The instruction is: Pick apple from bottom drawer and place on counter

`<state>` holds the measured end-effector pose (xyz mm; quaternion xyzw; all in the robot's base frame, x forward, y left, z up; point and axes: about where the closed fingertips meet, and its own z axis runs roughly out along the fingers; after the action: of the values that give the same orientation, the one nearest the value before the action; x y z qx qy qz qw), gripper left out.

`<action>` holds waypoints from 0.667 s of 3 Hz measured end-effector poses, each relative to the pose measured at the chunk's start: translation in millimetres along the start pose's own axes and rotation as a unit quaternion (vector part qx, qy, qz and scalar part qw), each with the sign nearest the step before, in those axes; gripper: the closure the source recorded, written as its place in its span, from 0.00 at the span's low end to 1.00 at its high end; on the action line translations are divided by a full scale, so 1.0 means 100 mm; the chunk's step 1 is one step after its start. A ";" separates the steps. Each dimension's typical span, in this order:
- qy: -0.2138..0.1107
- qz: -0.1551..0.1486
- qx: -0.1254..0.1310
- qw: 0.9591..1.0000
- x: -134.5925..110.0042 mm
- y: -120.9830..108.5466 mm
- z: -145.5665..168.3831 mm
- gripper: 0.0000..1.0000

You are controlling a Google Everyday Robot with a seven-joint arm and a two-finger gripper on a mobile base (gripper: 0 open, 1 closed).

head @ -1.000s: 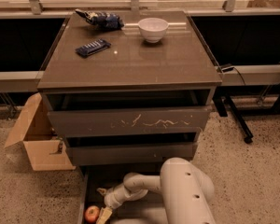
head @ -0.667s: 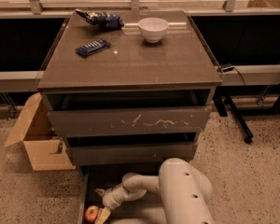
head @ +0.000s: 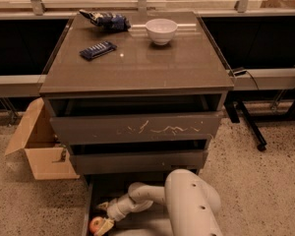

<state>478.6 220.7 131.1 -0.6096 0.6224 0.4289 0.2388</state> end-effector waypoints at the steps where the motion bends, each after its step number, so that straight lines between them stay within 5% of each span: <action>1: -0.018 0.020 -0.003 1.000 0.08 -0.01 0.01 0.57; 2: -0.027 0.029 -0.002 0.999 0.11 -0.01 0.01 0.80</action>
Offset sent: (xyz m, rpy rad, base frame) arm 0.0044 -0.0111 -0.0123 0.0549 0.0696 -0.0629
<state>478.1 215.4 121.0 -0.5799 0.6320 0.4535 0.2420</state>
